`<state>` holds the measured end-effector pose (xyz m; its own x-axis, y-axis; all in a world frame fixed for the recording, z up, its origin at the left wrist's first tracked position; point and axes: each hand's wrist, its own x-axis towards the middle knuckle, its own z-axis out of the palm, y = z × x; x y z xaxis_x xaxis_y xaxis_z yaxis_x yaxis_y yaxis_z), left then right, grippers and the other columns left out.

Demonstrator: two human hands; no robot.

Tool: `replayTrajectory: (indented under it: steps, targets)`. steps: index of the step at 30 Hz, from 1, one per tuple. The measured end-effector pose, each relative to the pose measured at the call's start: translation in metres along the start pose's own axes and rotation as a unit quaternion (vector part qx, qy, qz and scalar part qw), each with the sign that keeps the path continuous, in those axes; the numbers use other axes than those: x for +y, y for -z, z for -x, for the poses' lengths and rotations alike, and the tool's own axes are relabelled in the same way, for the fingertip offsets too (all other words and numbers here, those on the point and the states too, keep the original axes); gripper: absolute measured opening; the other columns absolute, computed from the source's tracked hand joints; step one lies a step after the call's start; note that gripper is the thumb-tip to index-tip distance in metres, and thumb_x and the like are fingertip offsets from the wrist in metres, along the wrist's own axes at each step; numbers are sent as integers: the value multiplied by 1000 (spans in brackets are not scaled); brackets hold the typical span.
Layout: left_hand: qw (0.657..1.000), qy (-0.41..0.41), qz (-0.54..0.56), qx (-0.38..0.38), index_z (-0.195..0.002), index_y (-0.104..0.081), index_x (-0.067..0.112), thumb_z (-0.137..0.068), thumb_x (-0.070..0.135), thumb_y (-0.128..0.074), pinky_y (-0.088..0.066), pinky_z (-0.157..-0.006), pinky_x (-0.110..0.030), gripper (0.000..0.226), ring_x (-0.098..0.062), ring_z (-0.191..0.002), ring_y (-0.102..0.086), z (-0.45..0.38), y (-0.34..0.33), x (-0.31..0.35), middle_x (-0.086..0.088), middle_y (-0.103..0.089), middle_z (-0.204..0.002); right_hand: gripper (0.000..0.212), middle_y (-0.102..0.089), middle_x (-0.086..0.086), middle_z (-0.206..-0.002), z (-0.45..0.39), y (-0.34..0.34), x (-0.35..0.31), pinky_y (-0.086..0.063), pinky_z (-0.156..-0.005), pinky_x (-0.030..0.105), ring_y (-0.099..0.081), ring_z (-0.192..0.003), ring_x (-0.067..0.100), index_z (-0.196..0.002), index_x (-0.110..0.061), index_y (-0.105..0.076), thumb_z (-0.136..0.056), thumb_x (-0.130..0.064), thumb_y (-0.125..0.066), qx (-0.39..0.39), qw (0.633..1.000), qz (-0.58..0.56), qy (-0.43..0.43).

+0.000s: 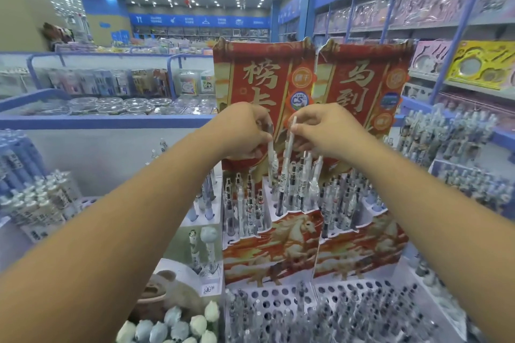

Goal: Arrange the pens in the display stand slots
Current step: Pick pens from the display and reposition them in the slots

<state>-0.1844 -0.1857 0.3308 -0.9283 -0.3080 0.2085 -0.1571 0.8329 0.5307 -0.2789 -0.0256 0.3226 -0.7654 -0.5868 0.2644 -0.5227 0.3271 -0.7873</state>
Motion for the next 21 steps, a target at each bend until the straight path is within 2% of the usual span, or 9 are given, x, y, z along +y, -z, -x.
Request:
replayTrajectory:
  steps: [4, 7, 10, 15, 21]
  targets:
    - [999, 17, 20, -41, -93, -68, 17, -95, 13, -70, -65, -74, -44, 5, -23, -76, -79, 0, -6, -2, -11, -79, -85, 8, -76, 15, -87, -2, -1, 0, -45, -42, 12, -72, -64, 20, -101, -8, -73, -98, -10, -65, 0, 1000, 3, 6]
    - [997, 40, 32, -59, -96, -70, 16, -95, 13, -70, -65, -77, -46, 3, -24, -76, -79, 1, -14, -10, -11, -79, -86, 8, -75, 8, -86, -6, -2, 0, -48, -43, 14, -72, -64, 17, -103, -13, -72, -99, -11, -65, -3, 1000, 18, 11]
    - [996, 53, 47, -50, -96, -72, 17, -94, 15, -71, -65, -78, -46, 3, -24, -75, -79, 1, -14, -12, -10, -80, -87, 9, -77, 7, -90, -14, -7, 6, -64, -65, 29, -77, -69, 18, -105, -16, -72, -97, -13, -68, -25, 998, 57, 24]
    - [996, 53, 47, -56, -102, -72, 15, -100, 18, -63, -64, -81, -44, 10, -31, -84, -78, 0, -12, -7, -16, -78, -97, 6, -78, 3, -89, -21, -8, 9, -62, -85, 44, -76, -84, 22, -94, -13, -77, -91, -17, -74, -85, 986, 139, 27]
    - [996, 56, 52, -54, -106, -75, 9, -100, 18, -64, -64, -81, -43, 16, -29, -79, -79, -2, -13, -10, -16, -79, -94, 13, -75, -8, -93, -25, -5, 6, -59, -90, 43, -73, -93, 22, -96, -25, -81, -95, -29, -69, -143, 970, 196, 22]
